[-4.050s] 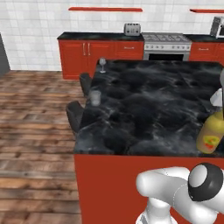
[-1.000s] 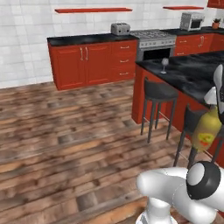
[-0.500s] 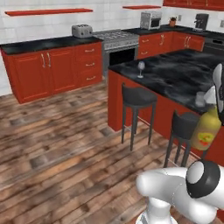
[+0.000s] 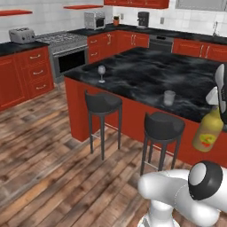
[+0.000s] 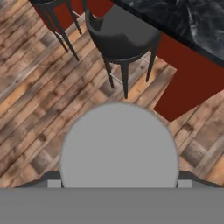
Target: There is a wine glass and glass cup on the dining counter. Place the wine bottle next to the wine glass and the juice bottle next to the glass cup.
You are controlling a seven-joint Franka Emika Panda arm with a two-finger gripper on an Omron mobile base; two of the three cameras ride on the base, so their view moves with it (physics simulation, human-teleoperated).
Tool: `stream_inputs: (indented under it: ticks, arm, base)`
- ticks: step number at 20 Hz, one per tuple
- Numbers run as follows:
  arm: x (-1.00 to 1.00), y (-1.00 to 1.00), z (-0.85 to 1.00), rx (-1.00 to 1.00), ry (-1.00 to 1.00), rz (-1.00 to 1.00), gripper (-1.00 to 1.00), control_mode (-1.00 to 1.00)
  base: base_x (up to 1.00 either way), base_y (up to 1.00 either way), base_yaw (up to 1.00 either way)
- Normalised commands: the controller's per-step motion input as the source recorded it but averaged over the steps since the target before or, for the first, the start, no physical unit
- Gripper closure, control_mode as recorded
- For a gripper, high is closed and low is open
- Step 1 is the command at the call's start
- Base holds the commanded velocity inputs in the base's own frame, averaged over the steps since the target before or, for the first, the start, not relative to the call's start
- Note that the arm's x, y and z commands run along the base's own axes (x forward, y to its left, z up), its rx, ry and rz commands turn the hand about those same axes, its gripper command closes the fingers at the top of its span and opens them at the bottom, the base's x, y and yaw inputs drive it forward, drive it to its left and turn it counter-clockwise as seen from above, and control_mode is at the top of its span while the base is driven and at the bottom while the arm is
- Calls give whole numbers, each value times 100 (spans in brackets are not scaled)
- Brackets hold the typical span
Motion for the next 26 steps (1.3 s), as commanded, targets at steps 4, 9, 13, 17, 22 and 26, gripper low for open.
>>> stream_inputs:
  ticks: [4,9,13,17,22,26]
  arm:
    - [0,0,0,0,0,0,100,100]
    - [0,0,0,0,0,0,100,100]
    - [0,0,0,0,0,0,100,100]
    - [0,0,0,0,0,0,100,100]
    - [0,0,0,0,0,0,100,100]
    - [0,0,0,0,0,0,100,100]
  base:
    - [49,-3,-38]
    - [34,-21,-10]
    - [36,-22,-3]
    - [53,-11,0]
    - [59,-9,0]
    - [60,-9,-1]
